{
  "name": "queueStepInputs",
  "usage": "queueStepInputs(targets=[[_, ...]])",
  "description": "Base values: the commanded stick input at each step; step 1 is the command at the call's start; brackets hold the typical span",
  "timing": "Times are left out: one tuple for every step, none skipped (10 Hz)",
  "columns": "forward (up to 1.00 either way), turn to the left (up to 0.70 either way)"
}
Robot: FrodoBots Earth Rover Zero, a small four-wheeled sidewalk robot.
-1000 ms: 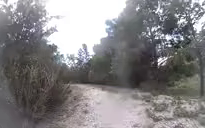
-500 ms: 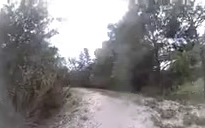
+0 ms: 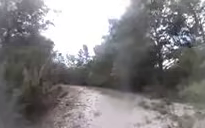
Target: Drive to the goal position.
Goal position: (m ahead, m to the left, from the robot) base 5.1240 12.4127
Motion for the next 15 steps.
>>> queueStepInputs(targets=[[0.85, -0.28], [0.85, -0.18], [0.85, 0.0], [0.85, 0.0], [0.85, 0.0], [0.85, 0.0], [0.85, 0.0], [0.85, 0.0], [0.85, 0.0], [0.85, 0.0], [0.85, 0.0], [0.85, 0.0], [0.85, 0.04], [0.85, 0.34], [0.85, 0.34]])
